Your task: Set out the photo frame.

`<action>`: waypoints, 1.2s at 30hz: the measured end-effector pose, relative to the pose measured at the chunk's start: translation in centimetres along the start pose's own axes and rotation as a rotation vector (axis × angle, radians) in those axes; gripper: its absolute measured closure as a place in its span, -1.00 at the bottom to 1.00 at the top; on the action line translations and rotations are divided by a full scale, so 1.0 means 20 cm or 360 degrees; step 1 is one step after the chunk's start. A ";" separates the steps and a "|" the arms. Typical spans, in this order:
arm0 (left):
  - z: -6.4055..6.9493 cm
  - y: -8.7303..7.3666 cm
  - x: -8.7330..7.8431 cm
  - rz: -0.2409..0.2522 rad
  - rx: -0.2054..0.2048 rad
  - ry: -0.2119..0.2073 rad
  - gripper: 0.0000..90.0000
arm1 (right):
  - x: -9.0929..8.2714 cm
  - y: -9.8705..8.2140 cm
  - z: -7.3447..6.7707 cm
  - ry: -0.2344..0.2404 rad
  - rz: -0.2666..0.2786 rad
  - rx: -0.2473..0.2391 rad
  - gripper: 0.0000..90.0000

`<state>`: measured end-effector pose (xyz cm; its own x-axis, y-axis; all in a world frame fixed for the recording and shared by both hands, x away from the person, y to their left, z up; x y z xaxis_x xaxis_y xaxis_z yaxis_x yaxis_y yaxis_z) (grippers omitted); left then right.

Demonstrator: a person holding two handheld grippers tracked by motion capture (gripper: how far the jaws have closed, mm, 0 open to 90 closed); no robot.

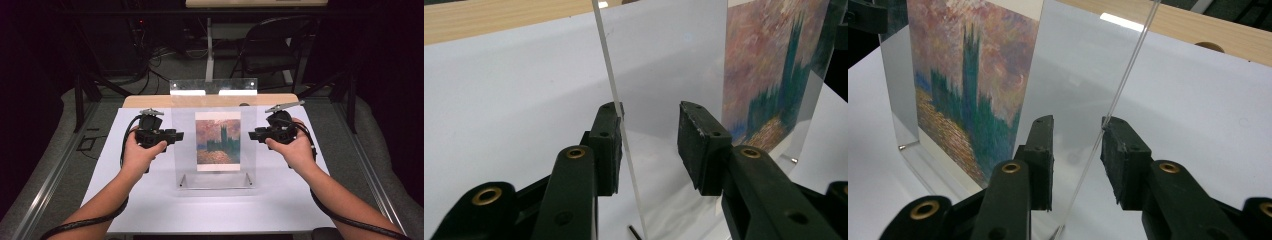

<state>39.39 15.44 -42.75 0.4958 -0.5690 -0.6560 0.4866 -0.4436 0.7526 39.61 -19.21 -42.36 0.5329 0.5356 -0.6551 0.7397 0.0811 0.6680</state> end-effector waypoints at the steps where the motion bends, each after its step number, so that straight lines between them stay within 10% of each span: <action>1: 0.01 0.00 -0.01 0.0001 0.0006 -0.0002 0.39 | -0.01 -0.01 -0.01 0.0004 0.0004 -0.0007 0.47; 36: 0.19 -0.17 -0.18 0.0103 0.0118 -0.0102 0.43 | -0.20 -0.22 -0.10 0.0136 0.0002 -0.0089 0.51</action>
<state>33.10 16.39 -42.69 0.4762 -0.6401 -0.6029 0.3994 -0.4534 0.7968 33.31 -19.96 -42.01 0.4950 0.6051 -0.6236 0.7137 0.1262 0.6890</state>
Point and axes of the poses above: each handheld gripper's, and its own axes: x roughly forward along the jaws, y roughly out of its top, z roughly to its right, the point moved 2 cm from there along x, roughly forward along the jaws, and after that the axes turned 15 degrees about x, right-handed, at the moved point
